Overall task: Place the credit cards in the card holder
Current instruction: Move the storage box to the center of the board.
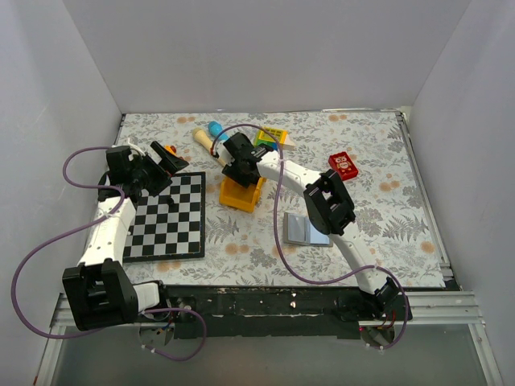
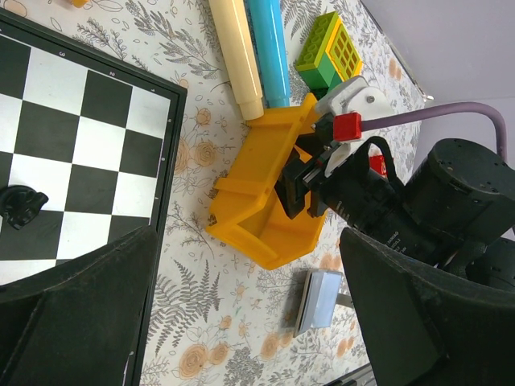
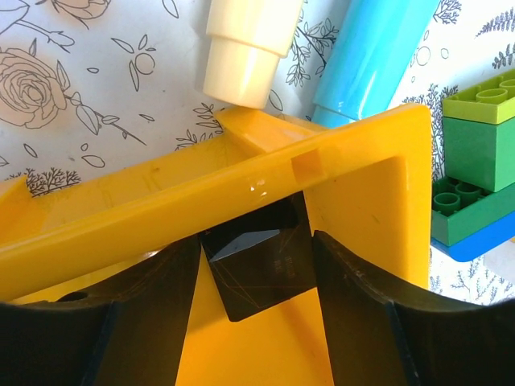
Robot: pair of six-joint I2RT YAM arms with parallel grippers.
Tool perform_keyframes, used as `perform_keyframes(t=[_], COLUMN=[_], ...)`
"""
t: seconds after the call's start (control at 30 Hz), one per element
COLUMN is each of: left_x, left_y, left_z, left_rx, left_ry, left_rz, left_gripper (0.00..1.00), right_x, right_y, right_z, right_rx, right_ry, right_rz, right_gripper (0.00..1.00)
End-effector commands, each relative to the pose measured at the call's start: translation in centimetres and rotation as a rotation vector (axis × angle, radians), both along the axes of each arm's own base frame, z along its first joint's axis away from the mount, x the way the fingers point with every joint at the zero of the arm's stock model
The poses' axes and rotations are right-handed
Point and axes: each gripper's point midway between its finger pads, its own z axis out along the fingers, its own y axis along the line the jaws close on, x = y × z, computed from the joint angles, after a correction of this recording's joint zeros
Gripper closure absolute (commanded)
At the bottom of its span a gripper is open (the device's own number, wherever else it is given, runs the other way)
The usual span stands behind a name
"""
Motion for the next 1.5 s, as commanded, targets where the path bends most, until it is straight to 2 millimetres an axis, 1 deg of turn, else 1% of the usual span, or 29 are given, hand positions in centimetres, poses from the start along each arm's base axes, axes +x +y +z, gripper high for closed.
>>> perform_keyframes(t=[0.0, 0.03, 0.2, 0.27, 0.33, 0.47, 0.57, 0.63, 0.9, 1.03, 1.17, 1.27, 1.4, 1.43, 1.47], left_x=[-0.3, -0.3, -0.4, -0.4, -0.4, -0.5, -0.4, -0.5, -0.6, -0.6, -0.6, -0.7, -0.7, -0.8, -0.8], left_y=[-0.2, -0.2, -0.1, -0.1, -0.1, -0.1, -0.1, -0.2, -0.3, -0.2, -0.2, -0.2, -0.3, -0.4, -0.3], left_z=[0.9, 0.9, 0.8, 0.9, 0.9, 0.9, 0.8, 0.8, 1.0, 1.1, 1.2, 1.1, 0.9, 0.9, 0.9], left_rx=[0.002, 0.002, 0.004, 0.006, 0.006, 0.008, 0.005, 0.004, -0.001, -0.001, -0.001, -0.005, -0.007, -0.008, -0.007], left_ry=[-0.035, -0.036, -0.037, -0.04, -0.038, -0.04, -0.037, -0.038, -0.045, -0.047, -0.05, -0.05, -0.047, -0.047, -0.049], left_rz=[-0.015, -0.016, -0.014, -0.013, -0.012, -0.013, -0.011, -0.014, -0.013, -0.01, -0.011, -0.009, -0.009, -0.012, -0.011], left_gripper=[0.02, 0.02, 0.02, 0.02, 0.02, 0.02, 0.02, 0.02, 0.02, 0.02, 0.02, 0.02, 0.02, 0.02, 0.02], right_x=[0.2, 0.3, 0.2, 0.1, 0.0, -0.1, -0.3, -0.5, -1.5, -2.1, -2.4, -2.5, -2.3, -2.2, -2.1], right_y=[-0.4, -0.4, -0.5, -0.5, -0.5, -0.5, -0.4, -0.3, 0.6, 1.2, 1.4, 1.4, 1.5, 1.5, 1.4], right_z=[-1.4, -1.2, -1.4, -1.3, -1.3, -1.1, -0.5, 0.1, 3.8, 5.5, 6.8, 7.7, 7.8, 7.6, 7.3], right_rx=[-0.053, -0.053, -0.056, -0.052, -0.054, -0.046, -0.025, -0.006, 0.098, 0.128, 0.148, 0.159, 0.162, 0.153, 0.14], right_ry=[-0.006, -0.01, -0.003, 0.0, 0.001, 0.003, 0.001, -0.001, -0.031, -0.045, -0.058, -0.071, -0.081, -0.081, -0.081], right_rz=[0.001, -0.001, 0.004, 0.008, 0.008, 0.006, 0.005, 0.0, -0.009, -0.007, -0.005, -0.005, -0.002, 0.0, -0.002], right_gripper=[0.35, 0.36, 0.51, 0.58, 0.71, 0.88, 0.95, 0.97, 0.99, 0.99, 0.99, 0.99, 0.99, 0.92, 0.82])
